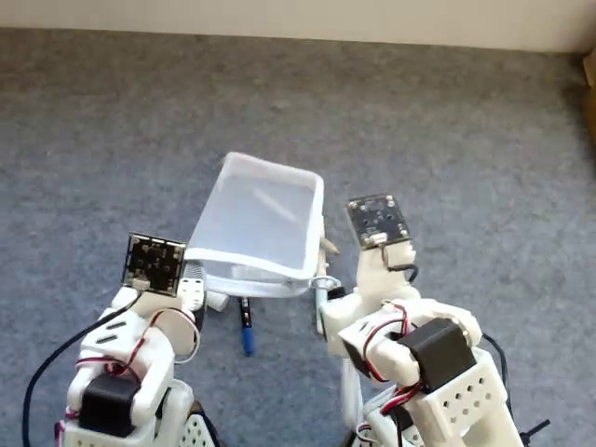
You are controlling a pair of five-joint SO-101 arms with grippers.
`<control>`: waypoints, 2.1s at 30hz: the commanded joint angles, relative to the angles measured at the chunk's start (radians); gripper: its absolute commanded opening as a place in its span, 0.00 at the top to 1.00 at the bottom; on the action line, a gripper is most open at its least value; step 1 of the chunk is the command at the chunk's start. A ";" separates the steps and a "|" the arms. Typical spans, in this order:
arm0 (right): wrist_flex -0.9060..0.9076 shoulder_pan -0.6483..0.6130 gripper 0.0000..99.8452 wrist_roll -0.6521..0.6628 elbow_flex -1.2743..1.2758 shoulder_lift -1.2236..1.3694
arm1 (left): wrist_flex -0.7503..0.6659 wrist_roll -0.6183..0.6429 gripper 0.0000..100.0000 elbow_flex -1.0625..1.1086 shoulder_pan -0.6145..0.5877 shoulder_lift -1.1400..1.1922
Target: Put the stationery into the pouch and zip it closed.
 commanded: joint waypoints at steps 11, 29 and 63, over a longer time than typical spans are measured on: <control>-0.093 0.079 0.82 0.009 -0.051 -0.013 | 0.101 -0.011 0.99 -0.321 -0.202 0.099; -0.384 0.087 0.82 0.166 0.197 -0.012 | 0.264 0.040 0.99 -0.648 -0.363 0.527; -0.611 0.147 0.82 0.071 -0.130 0.745 | 0.264 0.043 0.99 -0.644 -0.383 0.615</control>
